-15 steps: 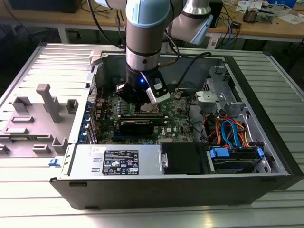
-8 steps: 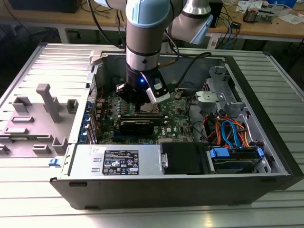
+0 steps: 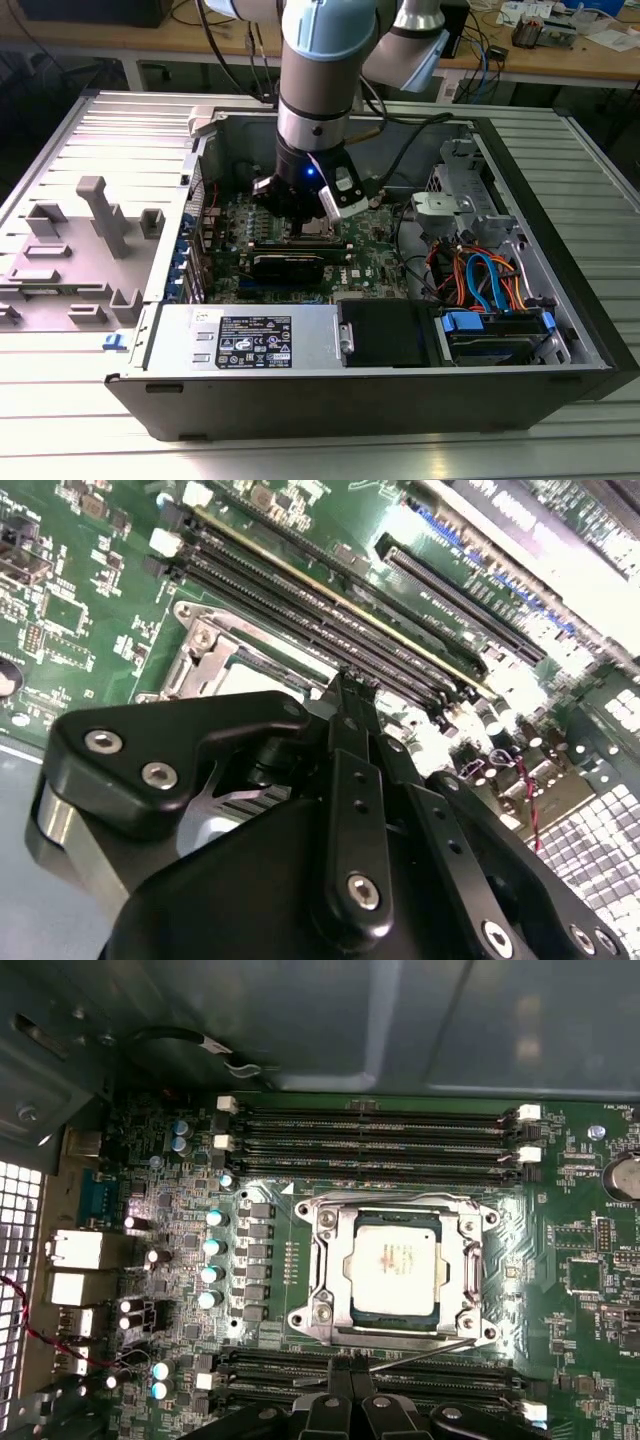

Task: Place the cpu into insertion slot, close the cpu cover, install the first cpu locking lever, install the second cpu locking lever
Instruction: 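Install the second cpu locking lever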

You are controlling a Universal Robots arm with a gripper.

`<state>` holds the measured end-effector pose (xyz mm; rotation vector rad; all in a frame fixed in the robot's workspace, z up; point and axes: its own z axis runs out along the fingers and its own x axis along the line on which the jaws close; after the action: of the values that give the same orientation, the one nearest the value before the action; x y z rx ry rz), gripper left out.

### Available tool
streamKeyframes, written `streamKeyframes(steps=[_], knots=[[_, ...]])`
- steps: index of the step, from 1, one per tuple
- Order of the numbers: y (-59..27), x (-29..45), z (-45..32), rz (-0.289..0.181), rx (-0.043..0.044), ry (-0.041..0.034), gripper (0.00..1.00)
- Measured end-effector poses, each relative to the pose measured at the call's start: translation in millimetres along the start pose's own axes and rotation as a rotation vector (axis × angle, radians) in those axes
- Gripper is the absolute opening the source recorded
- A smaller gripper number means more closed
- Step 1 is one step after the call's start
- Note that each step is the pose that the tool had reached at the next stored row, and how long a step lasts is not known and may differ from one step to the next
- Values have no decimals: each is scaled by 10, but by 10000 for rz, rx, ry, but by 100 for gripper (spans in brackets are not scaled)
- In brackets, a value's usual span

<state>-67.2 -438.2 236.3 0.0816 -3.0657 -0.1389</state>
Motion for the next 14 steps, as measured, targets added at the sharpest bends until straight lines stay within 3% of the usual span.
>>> streamKeyframes(steps=[5,7,10,14], knots=[[-32,33,0,-24,-352,14,11],[-32,74,4,-32,-449,9,11],[-50,93,14,-36,-492,7,11],[-98,103,40,-42,-613,1,11]])
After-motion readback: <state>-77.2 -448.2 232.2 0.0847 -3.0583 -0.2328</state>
